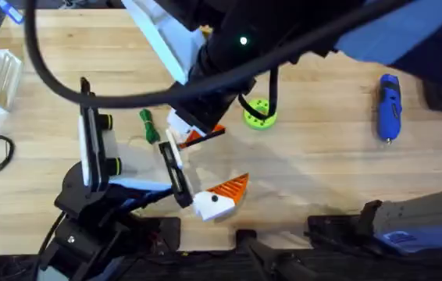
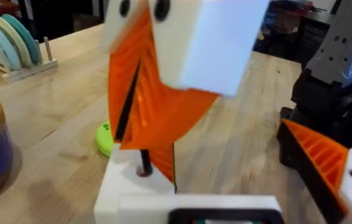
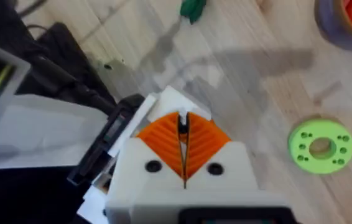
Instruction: Pick up the gripper from the table and insert it into the empty holder that is missing its gripper. Then pick up a screw, insert it into the mounting hole, and use the screwdriver to tighten it. Finally, clean up the table by picking up the vegetable and placing it into the bucket.
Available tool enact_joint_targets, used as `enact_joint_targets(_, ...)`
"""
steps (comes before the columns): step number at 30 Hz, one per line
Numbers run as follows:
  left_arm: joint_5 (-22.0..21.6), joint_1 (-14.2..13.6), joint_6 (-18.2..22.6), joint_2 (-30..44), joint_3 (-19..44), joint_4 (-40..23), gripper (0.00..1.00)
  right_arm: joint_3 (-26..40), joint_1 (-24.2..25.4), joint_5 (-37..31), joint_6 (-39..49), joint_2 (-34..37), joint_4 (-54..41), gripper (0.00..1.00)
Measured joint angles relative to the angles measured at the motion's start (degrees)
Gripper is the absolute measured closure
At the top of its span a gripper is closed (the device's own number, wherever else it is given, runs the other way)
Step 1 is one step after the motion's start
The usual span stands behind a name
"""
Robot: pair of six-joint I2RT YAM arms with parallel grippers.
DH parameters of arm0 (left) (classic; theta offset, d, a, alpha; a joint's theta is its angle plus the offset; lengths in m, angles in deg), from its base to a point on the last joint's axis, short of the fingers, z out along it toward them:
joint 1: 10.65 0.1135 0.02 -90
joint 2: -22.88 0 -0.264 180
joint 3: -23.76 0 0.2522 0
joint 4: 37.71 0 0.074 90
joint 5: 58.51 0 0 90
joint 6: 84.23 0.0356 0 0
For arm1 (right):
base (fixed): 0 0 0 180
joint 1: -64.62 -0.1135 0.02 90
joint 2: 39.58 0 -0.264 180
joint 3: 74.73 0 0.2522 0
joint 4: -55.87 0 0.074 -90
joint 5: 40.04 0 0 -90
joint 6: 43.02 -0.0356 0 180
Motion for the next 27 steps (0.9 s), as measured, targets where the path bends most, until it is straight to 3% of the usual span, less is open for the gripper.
enact_joint_targets(27,-0.01,0.0,-0.1,0.02,0.0,-0.04,0.007,0.0,-0.83,-1.32,-0.02,0.21,0.36,0.995)
